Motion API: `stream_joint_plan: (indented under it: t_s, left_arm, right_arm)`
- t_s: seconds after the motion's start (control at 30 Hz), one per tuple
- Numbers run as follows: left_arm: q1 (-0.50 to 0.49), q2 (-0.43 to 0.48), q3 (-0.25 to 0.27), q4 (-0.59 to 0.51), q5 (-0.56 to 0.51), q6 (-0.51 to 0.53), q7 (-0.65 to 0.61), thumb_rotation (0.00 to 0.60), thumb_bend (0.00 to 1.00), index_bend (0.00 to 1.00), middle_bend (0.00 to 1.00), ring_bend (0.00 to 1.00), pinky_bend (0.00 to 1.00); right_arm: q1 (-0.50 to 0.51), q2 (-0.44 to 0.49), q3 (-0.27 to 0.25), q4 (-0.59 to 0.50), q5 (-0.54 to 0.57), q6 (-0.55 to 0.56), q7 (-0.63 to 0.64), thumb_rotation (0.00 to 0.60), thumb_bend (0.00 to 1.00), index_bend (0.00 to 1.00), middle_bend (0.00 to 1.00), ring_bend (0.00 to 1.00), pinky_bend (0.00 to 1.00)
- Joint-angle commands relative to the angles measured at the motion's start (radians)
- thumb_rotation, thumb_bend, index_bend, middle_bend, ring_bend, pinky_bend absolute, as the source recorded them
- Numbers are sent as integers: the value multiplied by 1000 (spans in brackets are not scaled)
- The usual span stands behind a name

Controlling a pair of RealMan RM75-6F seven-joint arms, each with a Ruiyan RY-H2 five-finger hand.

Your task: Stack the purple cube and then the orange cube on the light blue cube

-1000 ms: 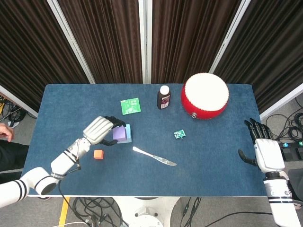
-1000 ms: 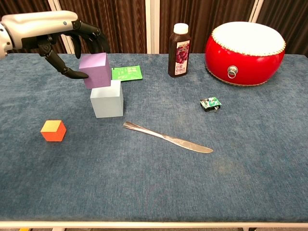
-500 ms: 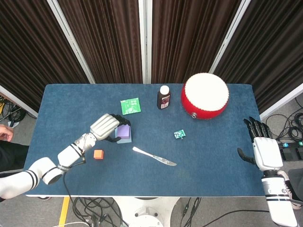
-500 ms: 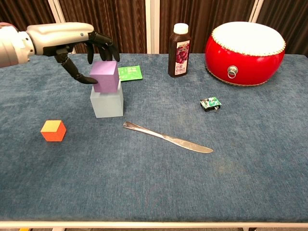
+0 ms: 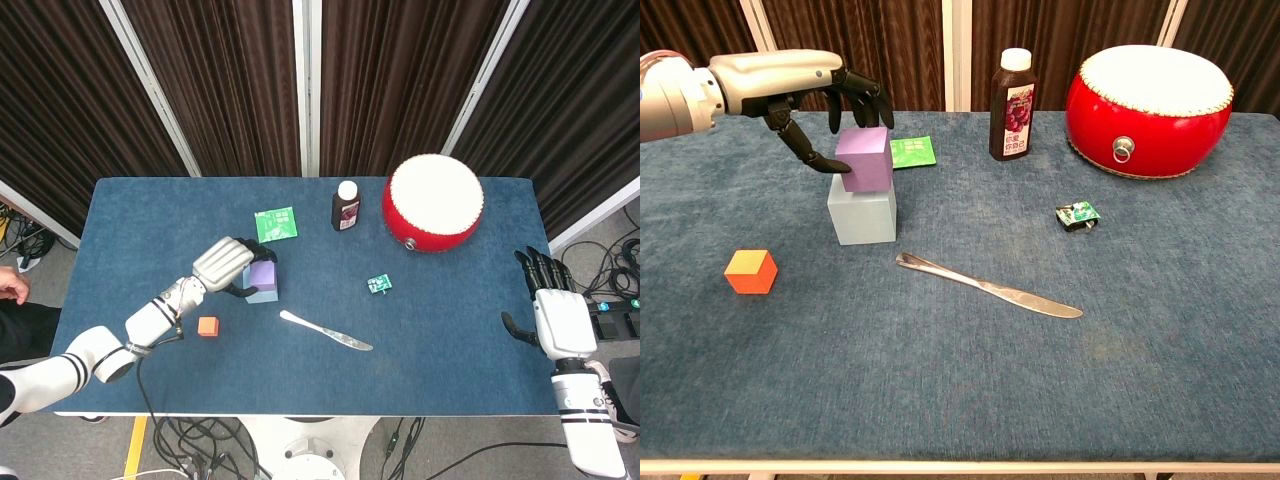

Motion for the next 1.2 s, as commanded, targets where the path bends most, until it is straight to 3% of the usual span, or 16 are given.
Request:
stream_joint_plan:
  t_s: [0.03, 1.2]
  left_arm:
    - [-1, -3, 7, 10, 0, 6, -2, 600, 319, 382, 571, 367, 452]
    - [-10, -50, 59, 107, -4, 36, -71, 600, 319, 386, 571, 367, 452]
  right_arm:
    - [1, 0, -1, 1, 1, -2, 0, 600, 220, 0, 0, 0, 0]
    - [16, -10, 2, 2, 31, -10, -27, 600, 220, 0, 0, 0, 0]
